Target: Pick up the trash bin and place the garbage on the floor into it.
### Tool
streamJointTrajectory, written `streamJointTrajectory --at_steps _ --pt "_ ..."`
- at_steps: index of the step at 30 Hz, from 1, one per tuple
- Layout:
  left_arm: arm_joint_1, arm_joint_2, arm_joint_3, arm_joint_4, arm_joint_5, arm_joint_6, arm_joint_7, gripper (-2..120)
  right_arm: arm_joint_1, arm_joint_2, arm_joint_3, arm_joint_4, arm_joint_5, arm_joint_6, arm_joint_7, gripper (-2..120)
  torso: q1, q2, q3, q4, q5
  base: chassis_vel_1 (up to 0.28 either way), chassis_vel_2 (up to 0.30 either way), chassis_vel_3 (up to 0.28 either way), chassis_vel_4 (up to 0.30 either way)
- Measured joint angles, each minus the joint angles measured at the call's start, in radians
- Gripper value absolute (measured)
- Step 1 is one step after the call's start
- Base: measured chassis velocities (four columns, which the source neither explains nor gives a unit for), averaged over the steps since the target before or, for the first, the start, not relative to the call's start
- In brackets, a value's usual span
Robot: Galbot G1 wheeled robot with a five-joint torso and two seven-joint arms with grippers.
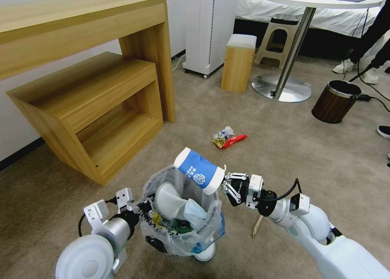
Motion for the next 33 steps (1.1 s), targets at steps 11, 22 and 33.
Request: streamJointTrajectory --at_steps 11,22,33 --pt "-0.008 -0.001 0.014 0.002 0.001 0.001 0.007 1 0.028 0.023 -0.051 -0.067 -0.038 -0.010 -0.071 0 0.000 0.000 0.000 0.0000 0.0000 0.000 0.000 0.000 0.000" --pt "0.013 -0.002 0.045 -0.031 0.004 0.007 0.006 1 0.040 0.034 -0.080 -0.088 -0.078 -0.011 -0.020 0 0.000 0.000 0.000 0.0000 0.0000 0.000 0.000 0.000 0.000" --pt "0.026 -0.009 0.074 -0.036 0.023 0.009 0.001 1 0.052 0.035 -0.093 -0.095 -0.093 -0.014 0.002 0 0.000 0.000 0.000 0.0000 0.0000 0.000 0.000 0.000 0.000"
